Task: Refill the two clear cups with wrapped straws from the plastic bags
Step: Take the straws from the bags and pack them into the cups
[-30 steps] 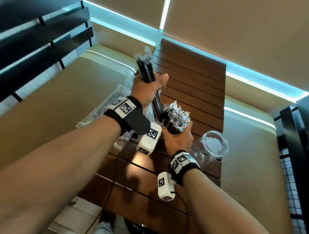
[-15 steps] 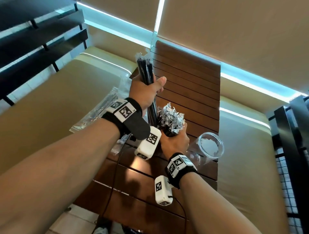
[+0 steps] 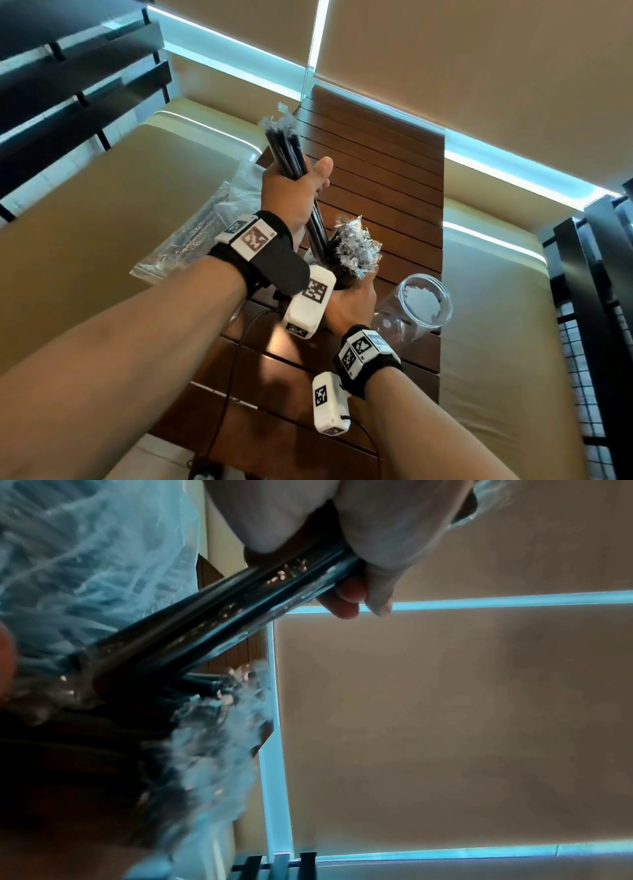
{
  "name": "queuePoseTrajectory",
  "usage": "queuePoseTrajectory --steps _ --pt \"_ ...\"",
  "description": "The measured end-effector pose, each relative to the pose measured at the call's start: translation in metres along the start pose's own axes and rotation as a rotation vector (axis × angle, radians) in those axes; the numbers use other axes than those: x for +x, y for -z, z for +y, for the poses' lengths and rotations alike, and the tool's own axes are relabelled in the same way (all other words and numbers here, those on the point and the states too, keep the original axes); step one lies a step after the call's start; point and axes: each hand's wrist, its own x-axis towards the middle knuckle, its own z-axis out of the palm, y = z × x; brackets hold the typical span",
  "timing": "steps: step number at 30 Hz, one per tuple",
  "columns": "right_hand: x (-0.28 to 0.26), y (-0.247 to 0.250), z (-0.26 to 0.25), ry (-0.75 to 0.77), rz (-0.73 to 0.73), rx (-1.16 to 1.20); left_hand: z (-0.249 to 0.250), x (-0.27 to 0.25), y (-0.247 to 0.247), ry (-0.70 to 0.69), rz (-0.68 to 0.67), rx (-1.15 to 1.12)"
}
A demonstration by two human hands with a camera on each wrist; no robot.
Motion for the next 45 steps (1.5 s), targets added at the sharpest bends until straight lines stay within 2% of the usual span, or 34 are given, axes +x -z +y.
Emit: queuePoseTrajectory --steps 3,7,11,15,21,24,29,35,39,42,45 --pt "0.002 -0.009 0.002 0.043 0.036 -0.018 -0.009 0.003 0.011 0.009 -0.038 0.071" --pt "0.005 -0.010 0.003 0.074 0.061 -0.013 -0.016 0.005 0.024 0.048 0.001 0.039" --pt "0.007 -0.006 -0.001 0.102 0.047 -0.020 -0.014 0.002 0.012 -0.003 -0.032 0.129" --pt "0.007 0.005 -0.008 0.101 -0.078 -0.020 -0.016 -0.001 0.002 -0.038 -0.014 0.218" --pt "0.009 -0.004 -0.011 0.125 0.041 -0.014 -0.028 -0.011 -0.006 -0.112 -0.087 0.418" --pt "0.011 0.000 -0.006 0.142 0.032 -0.019 -0.032 -0.008 -0.005 -0.080 -0.072 0.390" --pt "0.010 0.002 -0.004 0.129 -0.010 -0.003 -0.040 -0.021 -0.013 -0.186 -0.182 0.516" --pt "0.011 0.009 -0.008 0.122 -0.068 -0.052 -0.055 -0.022 -0.003 -0.101 -0.225 0.555" --pt "0.009 0.011 -0.011 0.105 -0.072 -0.064 -0.046 -0.023 -0.001 -0.073 -0.254 0.599" --pt "0.008 0.012 -0.010 0.096 -0.081 -0.067 -0.023 -0.021 0.003 -0.190 -0.299 0.642" --pt "0.007 0.012 -0.009 0.090 -0.070 -0.060 0.004 -0.011 -0.005 -0.506 -0.387 0.701"
